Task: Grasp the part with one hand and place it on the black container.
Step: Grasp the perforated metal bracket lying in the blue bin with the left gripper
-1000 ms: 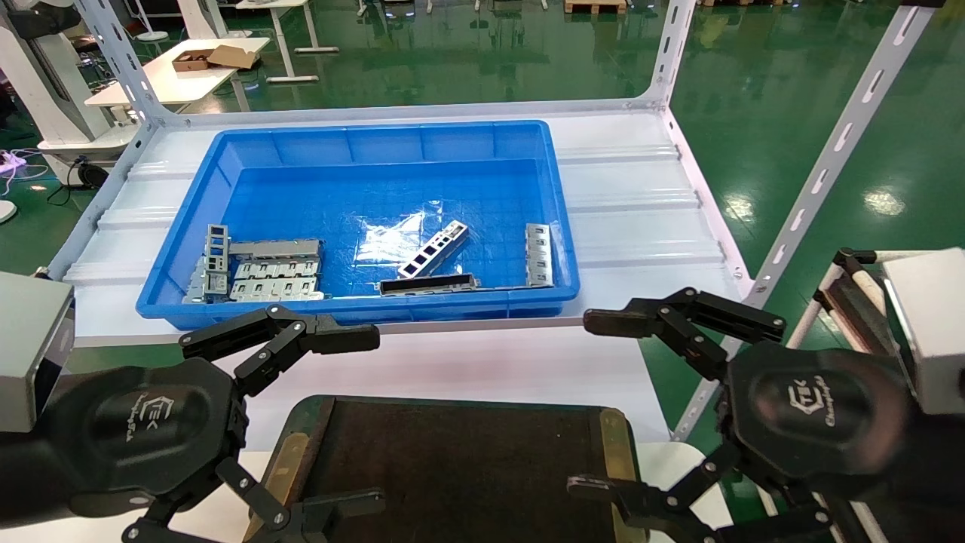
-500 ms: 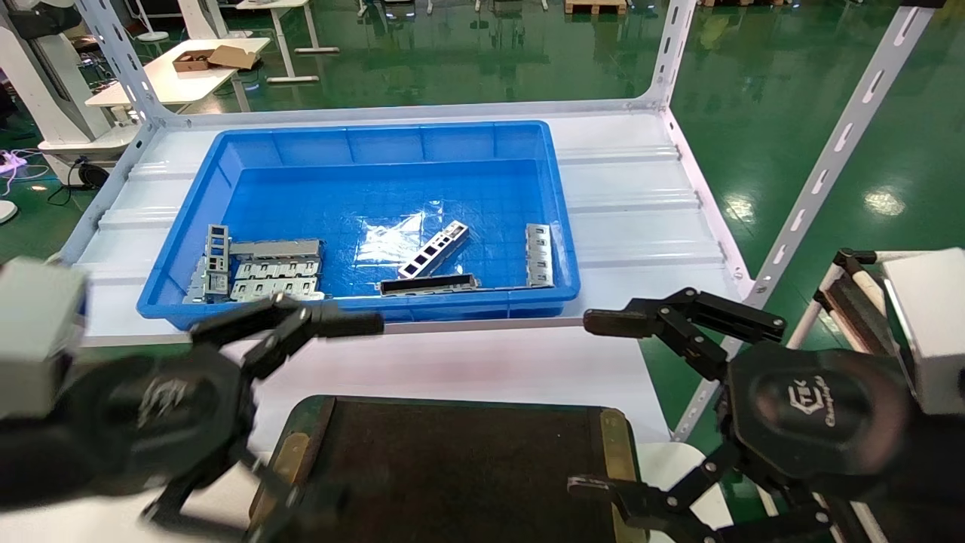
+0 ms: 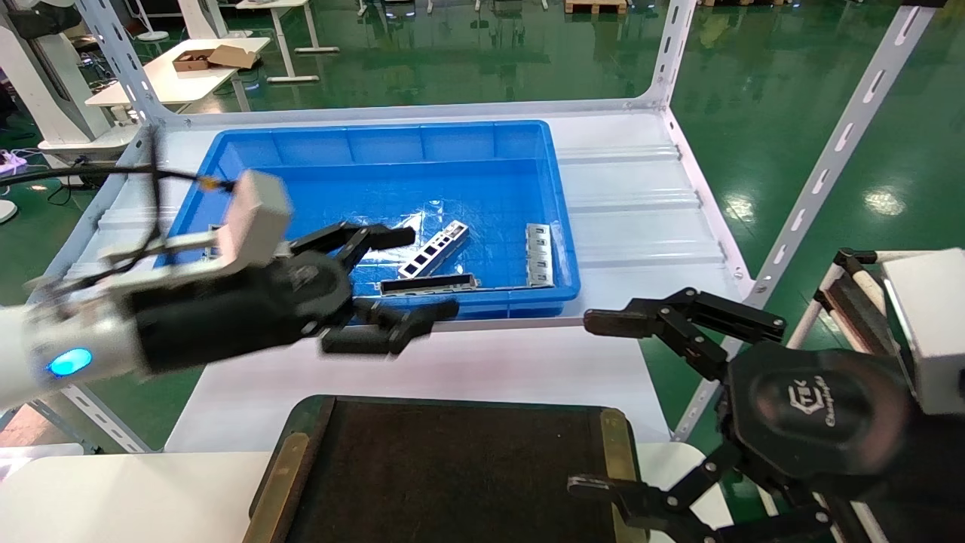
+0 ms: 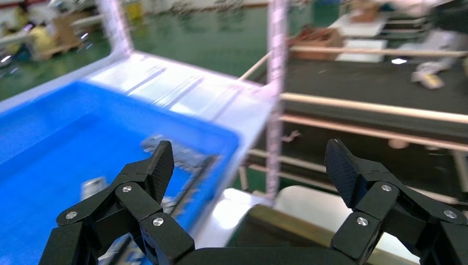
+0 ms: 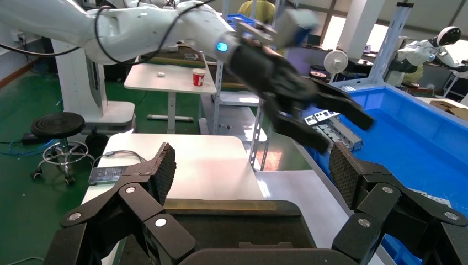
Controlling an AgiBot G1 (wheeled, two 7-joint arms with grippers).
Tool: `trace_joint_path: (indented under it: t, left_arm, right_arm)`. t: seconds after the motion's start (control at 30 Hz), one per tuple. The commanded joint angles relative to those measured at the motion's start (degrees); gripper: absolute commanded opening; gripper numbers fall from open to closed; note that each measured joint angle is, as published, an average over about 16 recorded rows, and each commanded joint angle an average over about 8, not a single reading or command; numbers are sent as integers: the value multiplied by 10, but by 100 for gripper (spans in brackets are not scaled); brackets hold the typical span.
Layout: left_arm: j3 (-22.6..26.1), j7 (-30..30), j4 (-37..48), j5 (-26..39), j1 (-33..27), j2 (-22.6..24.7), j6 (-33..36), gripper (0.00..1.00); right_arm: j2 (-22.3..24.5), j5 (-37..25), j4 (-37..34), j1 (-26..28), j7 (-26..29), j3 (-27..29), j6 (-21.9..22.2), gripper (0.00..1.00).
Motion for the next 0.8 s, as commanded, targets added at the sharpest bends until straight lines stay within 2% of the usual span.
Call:
trace_joint_path:
  t: [0.03, 0.27, 0.5, 0.53, 0.57, 0.6, 0.77, 0.8]
  left_arm:
    - [16, -7, 29, 29, -23, 24, -18, 100]
    - [55, 15, 193, 105, -103, 124, -84, 100]
    - [77, 51, 363, 152, -169, 213, -154, 100]
    - [79, 57, 385, 156, -177, 223, -164, 100]
    - [80, 63, 403, 159, -183, 232, -172, 98]
    - [81, 68, 422, 161, -188, 240, -181, 88]
    - [82, 87, 485, 163, -206, 266, -213, 26]
    - [82, 89, 492, 161, -207, 269, -216, 13]
  right_arm:
    - [0, 0, 0, 0, 0, 0, 0, 100]
    - [0, 0, 0, 0, 0, 0, 0, 100]
    - [0, 0, 0, 0, 0, 0, 0, 100]
    - [0, 0, 0, 0, 0, 0, 0, 96]
    - [0, 0, 0, 0, 0, 0, 0, 84]
    - [0, 0, 0, 0, 0, 0, 0, 72]
    - [0, 0, 0, 0, 0, 0, 0, 9]
    - [0, 0, 0, 0, 0, 0, 0, 0]
